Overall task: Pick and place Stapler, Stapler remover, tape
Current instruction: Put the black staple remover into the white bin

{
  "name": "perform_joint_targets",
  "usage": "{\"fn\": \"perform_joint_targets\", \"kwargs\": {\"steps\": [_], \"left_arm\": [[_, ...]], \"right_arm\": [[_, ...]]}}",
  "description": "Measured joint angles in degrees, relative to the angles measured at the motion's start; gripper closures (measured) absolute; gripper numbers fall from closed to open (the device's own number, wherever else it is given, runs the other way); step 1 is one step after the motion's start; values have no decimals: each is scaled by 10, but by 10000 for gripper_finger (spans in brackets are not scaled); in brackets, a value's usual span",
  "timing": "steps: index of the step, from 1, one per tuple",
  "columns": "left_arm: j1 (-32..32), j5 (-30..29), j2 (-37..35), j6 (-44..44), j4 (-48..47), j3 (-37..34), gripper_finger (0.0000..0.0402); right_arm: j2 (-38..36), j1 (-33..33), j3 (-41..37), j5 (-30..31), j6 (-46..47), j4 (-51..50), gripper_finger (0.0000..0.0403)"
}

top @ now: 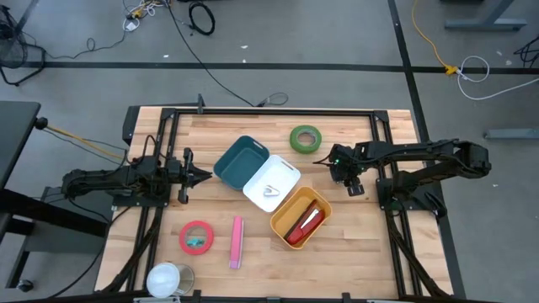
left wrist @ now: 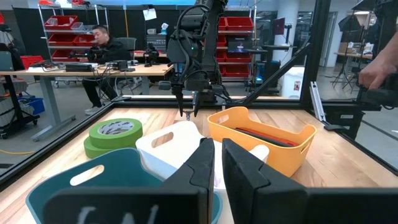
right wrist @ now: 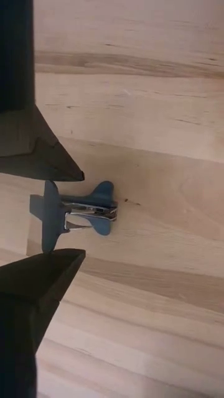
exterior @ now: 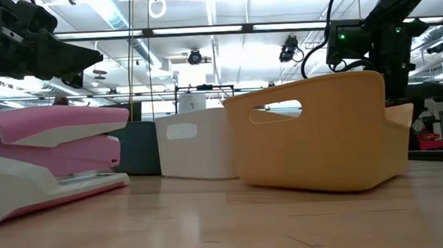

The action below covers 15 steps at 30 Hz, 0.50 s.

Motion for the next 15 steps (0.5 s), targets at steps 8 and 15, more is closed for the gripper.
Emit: {"fn": "perform_joint_targets", "kwargs": {"steps": [8,15], "left_arm": [[0,0,0,0,0,0,365],[0,0,0,0,0,0,365]], "right_arm": [[0,0,24,0,0,-17,227],[0,0,89,0,0,-28,227]]}}
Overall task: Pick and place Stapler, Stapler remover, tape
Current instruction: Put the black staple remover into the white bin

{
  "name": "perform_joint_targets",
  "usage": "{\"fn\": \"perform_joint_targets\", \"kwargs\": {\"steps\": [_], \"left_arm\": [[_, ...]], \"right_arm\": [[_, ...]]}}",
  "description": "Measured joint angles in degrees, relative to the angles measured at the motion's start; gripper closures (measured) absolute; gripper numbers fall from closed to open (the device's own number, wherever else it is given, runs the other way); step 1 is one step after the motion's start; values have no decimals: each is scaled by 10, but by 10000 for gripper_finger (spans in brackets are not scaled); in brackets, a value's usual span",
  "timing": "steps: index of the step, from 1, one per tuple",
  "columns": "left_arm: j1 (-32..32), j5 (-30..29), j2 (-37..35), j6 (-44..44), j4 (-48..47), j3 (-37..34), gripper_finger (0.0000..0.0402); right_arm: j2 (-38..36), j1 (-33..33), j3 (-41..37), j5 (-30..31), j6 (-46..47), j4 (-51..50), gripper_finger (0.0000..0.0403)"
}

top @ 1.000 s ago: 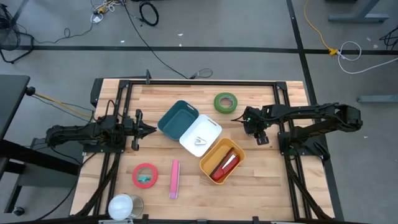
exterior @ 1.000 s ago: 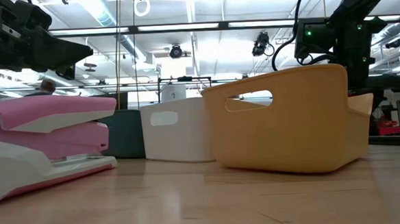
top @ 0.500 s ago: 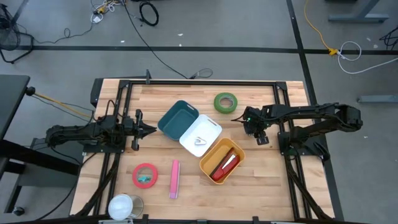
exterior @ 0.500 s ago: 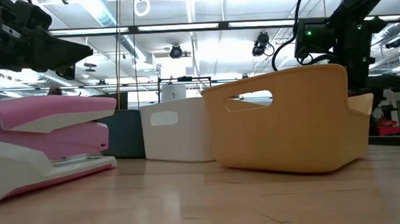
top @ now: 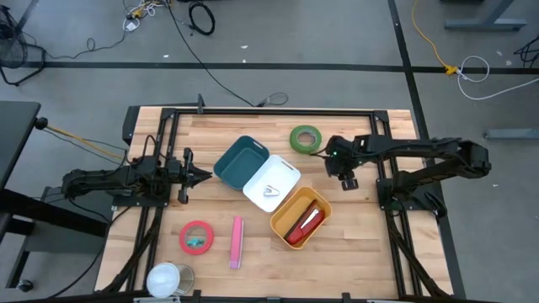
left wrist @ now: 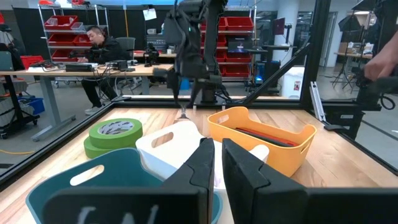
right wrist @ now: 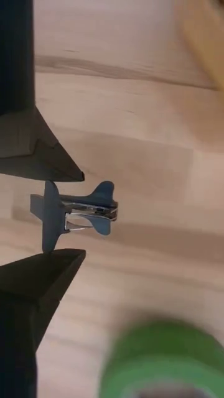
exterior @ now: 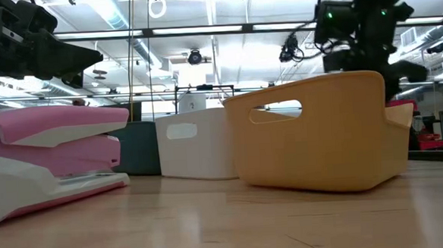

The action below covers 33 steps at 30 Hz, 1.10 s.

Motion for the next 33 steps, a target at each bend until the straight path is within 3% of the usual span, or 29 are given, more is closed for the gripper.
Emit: {"fn": "perform_joint_targets", "kwargs": {"steps": [11,24,33], "left_arm": [[0,0,0,0,0,0,365],[0,0,0,0,0,0,365],[0,0,0,0,0,0,365]], "right_arm": [[0,0,103,0,-1,6,229],[4,0,116,0,-2,18,229],[62,18,204,0,-5,-15,229]]}}
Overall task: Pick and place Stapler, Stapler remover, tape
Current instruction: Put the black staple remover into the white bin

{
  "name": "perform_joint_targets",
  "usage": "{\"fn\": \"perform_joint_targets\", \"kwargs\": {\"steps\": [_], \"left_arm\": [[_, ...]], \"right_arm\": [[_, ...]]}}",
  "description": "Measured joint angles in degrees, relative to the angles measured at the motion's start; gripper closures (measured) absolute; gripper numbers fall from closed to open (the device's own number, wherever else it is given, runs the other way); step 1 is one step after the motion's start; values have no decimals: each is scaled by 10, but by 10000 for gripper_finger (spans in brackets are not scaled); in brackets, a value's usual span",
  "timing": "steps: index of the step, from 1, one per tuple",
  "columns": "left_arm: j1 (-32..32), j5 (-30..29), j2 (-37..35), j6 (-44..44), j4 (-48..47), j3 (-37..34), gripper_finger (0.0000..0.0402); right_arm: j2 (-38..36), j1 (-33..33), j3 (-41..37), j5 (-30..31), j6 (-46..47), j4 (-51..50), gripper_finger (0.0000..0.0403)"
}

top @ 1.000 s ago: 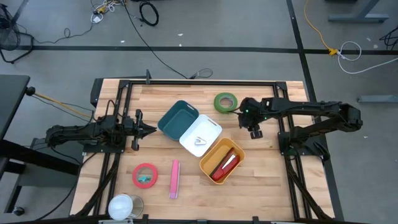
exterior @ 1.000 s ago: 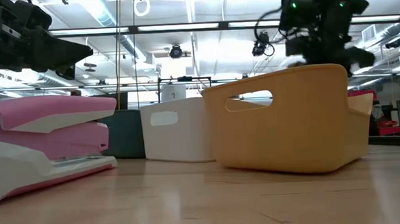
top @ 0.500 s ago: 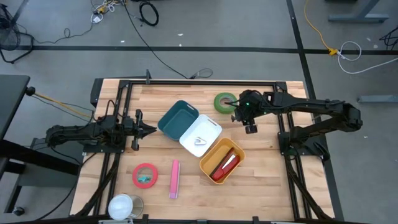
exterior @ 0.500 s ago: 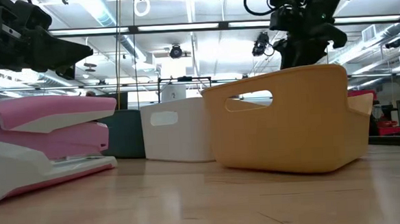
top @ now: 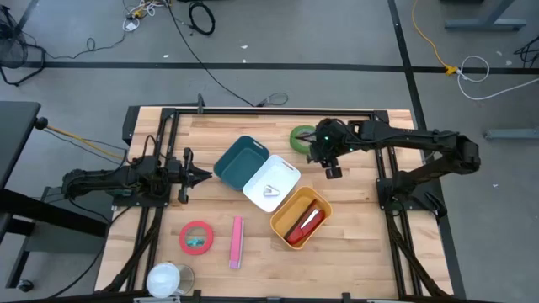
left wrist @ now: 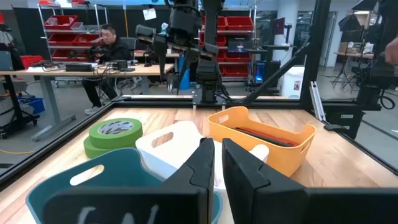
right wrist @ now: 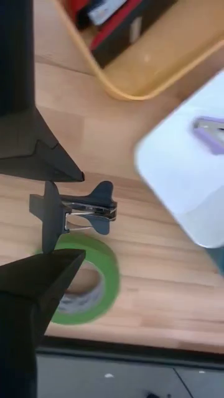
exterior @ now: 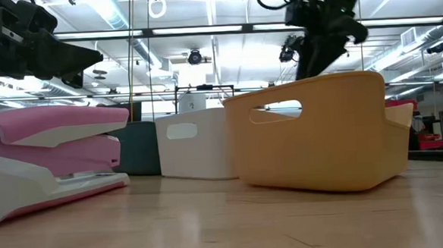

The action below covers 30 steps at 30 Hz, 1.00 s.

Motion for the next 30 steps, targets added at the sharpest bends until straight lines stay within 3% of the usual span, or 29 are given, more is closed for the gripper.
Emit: {"fn": "perform_joint_targets", "kwargs": {"steps": [14,30], "left_arm": [[0,0,0,0,0,0,365],[0,0,0,0,0,0,365]], "right_arm": [[118,41,173,0,-13,-28,229],[179,80,195,-2,-14,-21,229]]}}
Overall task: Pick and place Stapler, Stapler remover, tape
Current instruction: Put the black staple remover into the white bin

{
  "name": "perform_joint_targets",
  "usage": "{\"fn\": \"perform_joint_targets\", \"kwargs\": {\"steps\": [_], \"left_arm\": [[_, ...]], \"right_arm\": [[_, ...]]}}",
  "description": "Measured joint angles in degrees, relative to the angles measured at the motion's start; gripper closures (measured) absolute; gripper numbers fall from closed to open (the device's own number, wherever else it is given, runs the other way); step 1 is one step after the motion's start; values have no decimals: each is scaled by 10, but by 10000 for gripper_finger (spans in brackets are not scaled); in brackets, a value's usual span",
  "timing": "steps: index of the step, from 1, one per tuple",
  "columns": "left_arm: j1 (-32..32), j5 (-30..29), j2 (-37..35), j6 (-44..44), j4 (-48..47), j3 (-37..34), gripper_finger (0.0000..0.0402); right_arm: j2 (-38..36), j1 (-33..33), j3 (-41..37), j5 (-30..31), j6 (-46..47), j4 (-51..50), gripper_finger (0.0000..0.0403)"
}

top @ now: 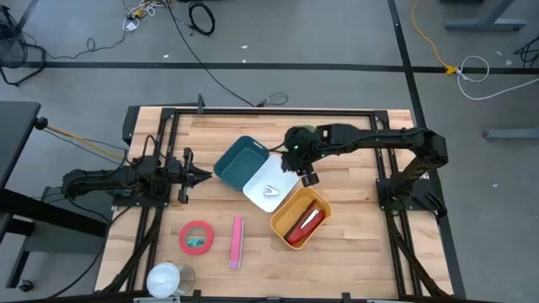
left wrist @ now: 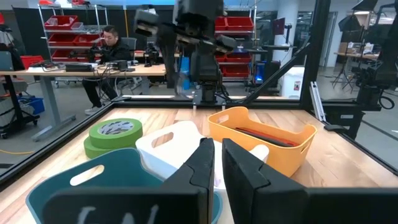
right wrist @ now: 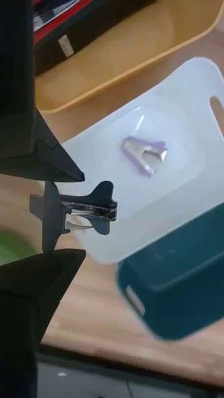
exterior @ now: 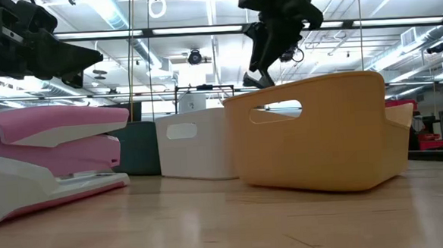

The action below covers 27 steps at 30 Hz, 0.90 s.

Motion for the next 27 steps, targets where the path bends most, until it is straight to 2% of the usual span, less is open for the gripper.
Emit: {"fn": "perform_joint_targets", "kwargs": {"steps": [11,27], "left_arm": [[0,0,0,0,0,0,365],[0,0,0,0,0,0,365]], "right_arm": [[74,31,-1,0,-2,18,229],[158,33,-2,0,-3,55,229]]}}
